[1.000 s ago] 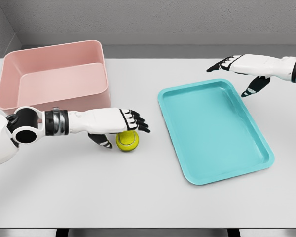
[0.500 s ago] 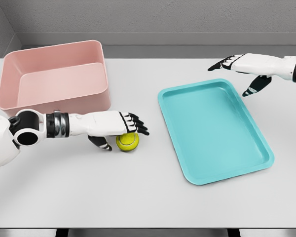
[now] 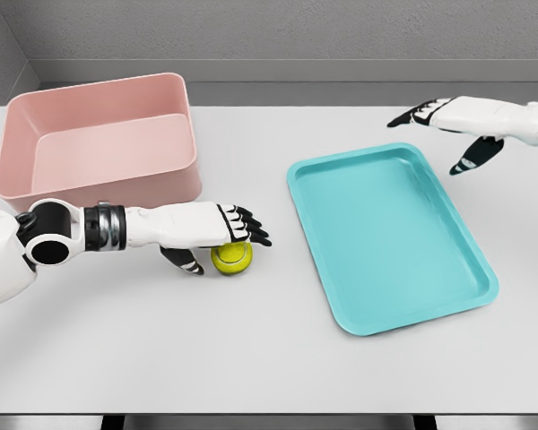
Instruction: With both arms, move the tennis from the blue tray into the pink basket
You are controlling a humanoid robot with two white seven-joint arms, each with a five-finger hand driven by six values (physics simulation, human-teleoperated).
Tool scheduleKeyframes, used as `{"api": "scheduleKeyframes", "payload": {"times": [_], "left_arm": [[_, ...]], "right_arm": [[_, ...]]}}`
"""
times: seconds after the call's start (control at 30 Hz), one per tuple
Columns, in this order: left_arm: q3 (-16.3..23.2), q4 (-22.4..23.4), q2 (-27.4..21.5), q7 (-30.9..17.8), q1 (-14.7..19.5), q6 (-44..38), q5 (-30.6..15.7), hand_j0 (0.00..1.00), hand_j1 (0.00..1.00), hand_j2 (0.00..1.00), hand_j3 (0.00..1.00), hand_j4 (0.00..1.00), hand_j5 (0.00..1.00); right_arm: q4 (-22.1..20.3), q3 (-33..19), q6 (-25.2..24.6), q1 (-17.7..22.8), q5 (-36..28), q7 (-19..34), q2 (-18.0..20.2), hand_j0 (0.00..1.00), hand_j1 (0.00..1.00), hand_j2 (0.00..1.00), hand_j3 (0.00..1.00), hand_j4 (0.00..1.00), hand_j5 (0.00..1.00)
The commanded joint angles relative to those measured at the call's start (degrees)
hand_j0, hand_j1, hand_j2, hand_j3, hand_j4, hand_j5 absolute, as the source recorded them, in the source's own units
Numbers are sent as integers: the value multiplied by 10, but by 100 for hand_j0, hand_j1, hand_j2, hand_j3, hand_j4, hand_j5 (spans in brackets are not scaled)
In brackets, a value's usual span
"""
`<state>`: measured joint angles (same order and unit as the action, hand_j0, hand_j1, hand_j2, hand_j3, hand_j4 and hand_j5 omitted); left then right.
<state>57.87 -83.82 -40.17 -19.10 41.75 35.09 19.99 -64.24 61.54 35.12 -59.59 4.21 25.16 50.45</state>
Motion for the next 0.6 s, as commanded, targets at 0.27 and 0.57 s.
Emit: {"api": "scheduleKeyframes", "payload": {"times": [0.27,0.57], "left_arm": [[0,-2,-2,0,-2,-1,-3,71,71,71,71,71,71],[0,-4,-5,1,-6,-1,-3,61,61,61,61,61,61]], "right_arm": [[0,-3,-1,0,-3,0,7,100,100,100,100,100,100],[0,-2,-1,0,-3,-1,7,100,100,100,100,100,100]]}}
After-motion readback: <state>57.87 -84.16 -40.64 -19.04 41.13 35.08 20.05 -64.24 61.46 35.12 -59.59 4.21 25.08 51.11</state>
